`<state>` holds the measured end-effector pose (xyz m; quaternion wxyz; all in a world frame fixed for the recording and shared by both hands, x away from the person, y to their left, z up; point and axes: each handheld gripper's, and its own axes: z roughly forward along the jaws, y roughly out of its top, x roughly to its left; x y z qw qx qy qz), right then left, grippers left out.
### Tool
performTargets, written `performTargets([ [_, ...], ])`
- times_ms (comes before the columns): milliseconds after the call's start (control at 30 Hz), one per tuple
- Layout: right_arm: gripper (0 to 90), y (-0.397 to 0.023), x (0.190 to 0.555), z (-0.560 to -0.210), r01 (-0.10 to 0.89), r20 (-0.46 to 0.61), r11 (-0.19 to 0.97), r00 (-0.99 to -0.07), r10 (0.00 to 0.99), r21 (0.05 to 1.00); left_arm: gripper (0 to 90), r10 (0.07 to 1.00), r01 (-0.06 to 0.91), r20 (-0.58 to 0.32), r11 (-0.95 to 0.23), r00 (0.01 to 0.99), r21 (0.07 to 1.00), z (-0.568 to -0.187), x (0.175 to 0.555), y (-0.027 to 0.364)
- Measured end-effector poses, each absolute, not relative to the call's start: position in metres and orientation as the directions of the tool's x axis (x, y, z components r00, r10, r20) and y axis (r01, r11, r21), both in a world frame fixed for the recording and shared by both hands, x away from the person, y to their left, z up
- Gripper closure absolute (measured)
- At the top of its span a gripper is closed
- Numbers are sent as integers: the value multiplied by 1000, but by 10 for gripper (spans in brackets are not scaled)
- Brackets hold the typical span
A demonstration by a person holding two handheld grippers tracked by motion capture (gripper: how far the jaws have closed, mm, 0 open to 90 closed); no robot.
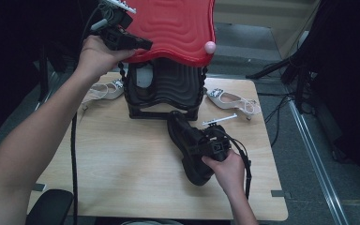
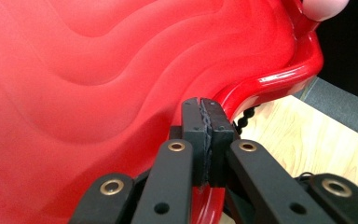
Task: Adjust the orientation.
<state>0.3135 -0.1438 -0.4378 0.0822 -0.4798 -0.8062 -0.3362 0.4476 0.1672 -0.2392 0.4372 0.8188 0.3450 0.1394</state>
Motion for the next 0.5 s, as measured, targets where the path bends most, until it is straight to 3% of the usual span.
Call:
performTargets([
  [500,870,-159,300,-403,805,464,311,-558,688,505,900,693,468,-93,-376,715,800,-242,451,170],
])
